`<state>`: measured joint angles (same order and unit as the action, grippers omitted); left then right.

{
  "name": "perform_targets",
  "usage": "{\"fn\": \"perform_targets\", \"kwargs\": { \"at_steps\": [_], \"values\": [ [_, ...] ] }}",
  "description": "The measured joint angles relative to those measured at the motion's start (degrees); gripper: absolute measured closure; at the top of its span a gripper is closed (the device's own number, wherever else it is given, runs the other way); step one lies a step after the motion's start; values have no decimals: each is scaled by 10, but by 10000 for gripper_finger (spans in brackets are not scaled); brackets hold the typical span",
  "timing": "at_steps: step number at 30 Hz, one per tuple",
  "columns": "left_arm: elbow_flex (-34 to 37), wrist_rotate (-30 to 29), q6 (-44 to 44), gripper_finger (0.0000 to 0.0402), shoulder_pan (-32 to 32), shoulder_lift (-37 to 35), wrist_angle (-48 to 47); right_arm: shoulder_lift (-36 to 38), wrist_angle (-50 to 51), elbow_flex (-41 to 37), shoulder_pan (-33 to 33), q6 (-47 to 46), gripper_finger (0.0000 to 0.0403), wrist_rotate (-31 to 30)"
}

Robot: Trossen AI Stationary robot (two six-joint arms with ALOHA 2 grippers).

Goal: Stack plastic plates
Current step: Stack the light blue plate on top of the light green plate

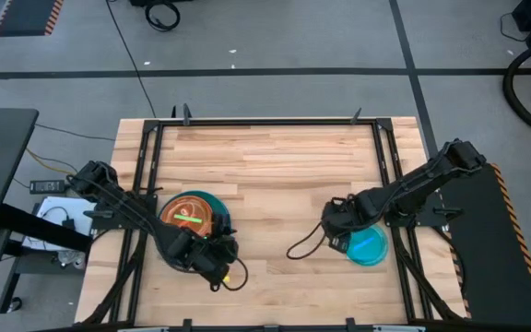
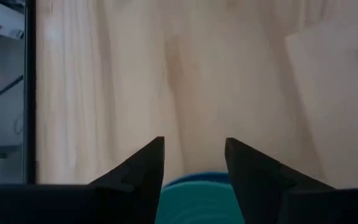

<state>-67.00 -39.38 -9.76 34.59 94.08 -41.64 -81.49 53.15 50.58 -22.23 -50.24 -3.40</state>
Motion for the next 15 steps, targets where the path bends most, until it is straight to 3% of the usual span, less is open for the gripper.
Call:
{"fn": "perform_targets", "kwargs": {
  "at_steps": [9,15],
  "values": [
    [0,2,40,225,-7,0,-118,0,-31,-74,-66,-168,215,46],
    [0,2,67,225,-7,0,-127,0,-71,-107,-78,-227,215,51]
  ]
}}
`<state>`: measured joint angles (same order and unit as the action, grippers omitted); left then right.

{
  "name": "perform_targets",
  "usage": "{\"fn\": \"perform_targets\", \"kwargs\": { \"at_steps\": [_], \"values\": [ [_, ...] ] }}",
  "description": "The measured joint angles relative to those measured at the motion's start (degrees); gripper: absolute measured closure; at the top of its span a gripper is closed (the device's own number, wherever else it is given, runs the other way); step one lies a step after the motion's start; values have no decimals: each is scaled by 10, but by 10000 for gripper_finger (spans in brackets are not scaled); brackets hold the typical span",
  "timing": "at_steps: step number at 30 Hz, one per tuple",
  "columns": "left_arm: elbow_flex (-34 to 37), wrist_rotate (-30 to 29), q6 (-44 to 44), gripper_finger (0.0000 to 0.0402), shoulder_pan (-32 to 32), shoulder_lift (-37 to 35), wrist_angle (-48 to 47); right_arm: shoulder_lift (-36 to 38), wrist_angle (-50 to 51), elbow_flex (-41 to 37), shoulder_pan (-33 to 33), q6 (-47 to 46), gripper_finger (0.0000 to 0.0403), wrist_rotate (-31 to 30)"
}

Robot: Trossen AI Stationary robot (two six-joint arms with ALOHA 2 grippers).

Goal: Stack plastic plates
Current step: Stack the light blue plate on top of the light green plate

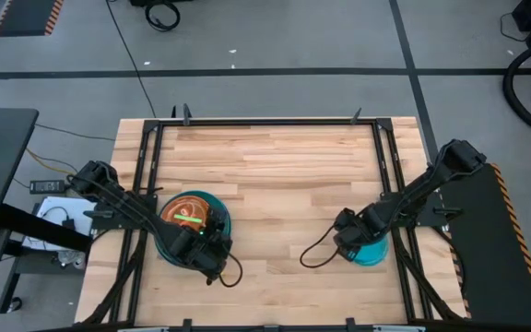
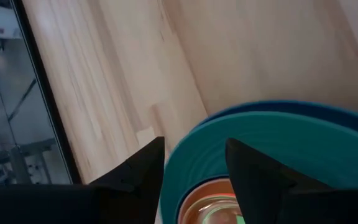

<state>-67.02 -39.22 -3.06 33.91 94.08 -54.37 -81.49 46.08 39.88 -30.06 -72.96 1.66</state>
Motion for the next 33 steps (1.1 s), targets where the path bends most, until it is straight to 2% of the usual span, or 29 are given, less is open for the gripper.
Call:
{"fn": "perform_targets", "kwargs": {
  "at_steps": [10,17,20,23,26,29,33],
  "values": [
    [0,0,9,225,0,0,0,0,-127,-36,23,38,215,-79],
    [0,0,8,225,-1,0,4,0,-309,-38,81,216,215,-127],
    [0,0,8,225,-6,0,34,0,-400,-33,110,315,215,-110],
    [0,2,-3,225,-8,0,60,2,-333,0,128,324,219,-68],
    [0,3,-5,225,-7,0,62,2,-205,34,118,322,225,-86],
    [0,5,-3,225,-9,0,71,2,-129,51,114,326,234,-91],
    [0,29,2,225,-12,0,117,2,-84,50,139,325,245,-6]
  ]
}}
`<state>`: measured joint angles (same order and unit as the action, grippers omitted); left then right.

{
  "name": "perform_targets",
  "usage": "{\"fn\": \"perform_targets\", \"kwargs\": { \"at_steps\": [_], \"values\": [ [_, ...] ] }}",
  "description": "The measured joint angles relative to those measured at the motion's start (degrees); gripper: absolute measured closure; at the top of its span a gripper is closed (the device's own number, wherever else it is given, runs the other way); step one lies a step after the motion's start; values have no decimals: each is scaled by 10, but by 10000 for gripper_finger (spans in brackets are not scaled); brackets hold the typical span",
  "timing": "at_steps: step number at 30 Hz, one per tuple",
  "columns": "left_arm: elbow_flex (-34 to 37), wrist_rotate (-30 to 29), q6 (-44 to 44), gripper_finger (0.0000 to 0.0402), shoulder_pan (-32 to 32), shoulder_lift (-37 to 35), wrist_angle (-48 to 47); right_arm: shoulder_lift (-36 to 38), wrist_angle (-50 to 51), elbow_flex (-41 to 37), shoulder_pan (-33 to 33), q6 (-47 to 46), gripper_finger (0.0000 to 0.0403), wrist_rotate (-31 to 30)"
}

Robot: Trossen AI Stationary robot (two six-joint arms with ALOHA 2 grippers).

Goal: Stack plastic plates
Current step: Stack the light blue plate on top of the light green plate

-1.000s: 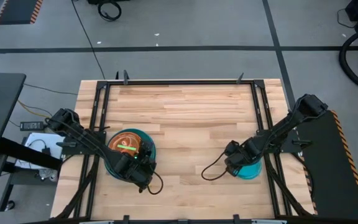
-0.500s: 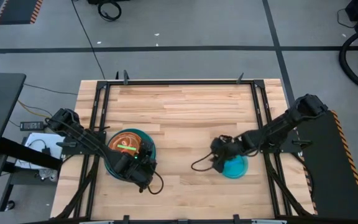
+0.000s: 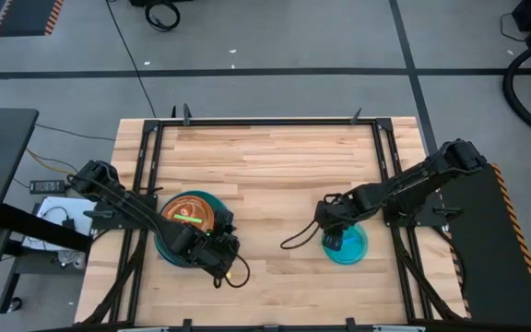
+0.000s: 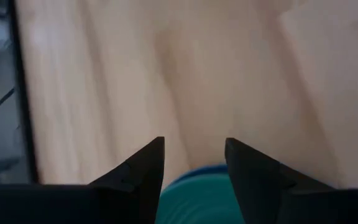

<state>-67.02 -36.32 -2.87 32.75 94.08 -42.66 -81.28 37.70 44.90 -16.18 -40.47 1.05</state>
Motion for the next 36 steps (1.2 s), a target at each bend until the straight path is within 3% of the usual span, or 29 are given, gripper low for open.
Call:
{"fn": "perform_targets", "kwargs": {
  "at_steps": [3,10,16,36],
  "values": [
    [0,23,24,225,1,0,27,0,38,-8,11,-2,250,30],
    [0,26,75,225,0,0,35,0,181,-13,11,-38,251,25],
    [0,26,112,225,-5,0,34,0,179,-42,63,18,254,119],
    [0,26,156,225,-24,0,20,-1,134,-92,243,210,258,230]
  ]
}}
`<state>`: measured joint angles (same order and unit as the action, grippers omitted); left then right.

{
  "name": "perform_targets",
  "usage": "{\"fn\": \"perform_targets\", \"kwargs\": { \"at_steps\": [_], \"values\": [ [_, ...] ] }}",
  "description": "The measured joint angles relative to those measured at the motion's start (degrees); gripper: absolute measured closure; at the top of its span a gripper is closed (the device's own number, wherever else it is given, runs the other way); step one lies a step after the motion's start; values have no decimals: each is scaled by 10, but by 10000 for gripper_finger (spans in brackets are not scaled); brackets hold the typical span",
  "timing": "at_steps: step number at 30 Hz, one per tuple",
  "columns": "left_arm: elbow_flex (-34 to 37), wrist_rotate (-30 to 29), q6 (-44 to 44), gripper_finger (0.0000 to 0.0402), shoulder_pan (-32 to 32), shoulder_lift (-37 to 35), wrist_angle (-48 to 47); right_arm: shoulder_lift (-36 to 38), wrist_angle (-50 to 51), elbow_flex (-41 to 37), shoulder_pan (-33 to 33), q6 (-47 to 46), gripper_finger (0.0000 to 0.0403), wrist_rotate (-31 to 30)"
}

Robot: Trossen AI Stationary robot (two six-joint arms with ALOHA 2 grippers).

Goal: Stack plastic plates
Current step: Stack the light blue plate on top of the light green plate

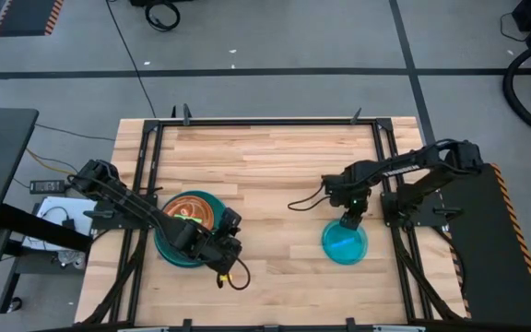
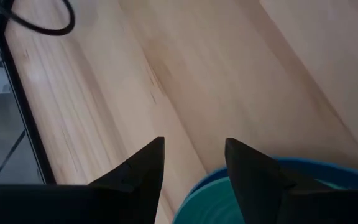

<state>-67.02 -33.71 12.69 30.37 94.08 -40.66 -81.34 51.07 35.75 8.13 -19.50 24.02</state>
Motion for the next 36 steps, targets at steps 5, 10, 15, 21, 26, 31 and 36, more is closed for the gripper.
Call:
{"fn": "perform_targets", "kwargs": {
  "at_steps": [5,10,15,21,26,31,36],
  "values": [
    [0,0,-20,225,0,0,-23,0,-33,-23,16,9,272,13],
    [0,0,-45,225,1,0,-27,0,-60,-23,17,2,304,13],
    [0,1,-46,225,14,0,-27,0,-82,-23,14,1,355,10],
    [0,11,-26,225,42,0,-15,0,-95,-23,14,-8,395,-3],
    [0,11,-15,225,59,0,47,-1,-97,-13,14,-17,396,10],
    [0,-4,54,225,57,0,118,-1,-98,38,14,-46,398,-6],
    [0,-47,134,225,37,1,169,-1,-97,100,14,-47,398,-19]
  ]
}}
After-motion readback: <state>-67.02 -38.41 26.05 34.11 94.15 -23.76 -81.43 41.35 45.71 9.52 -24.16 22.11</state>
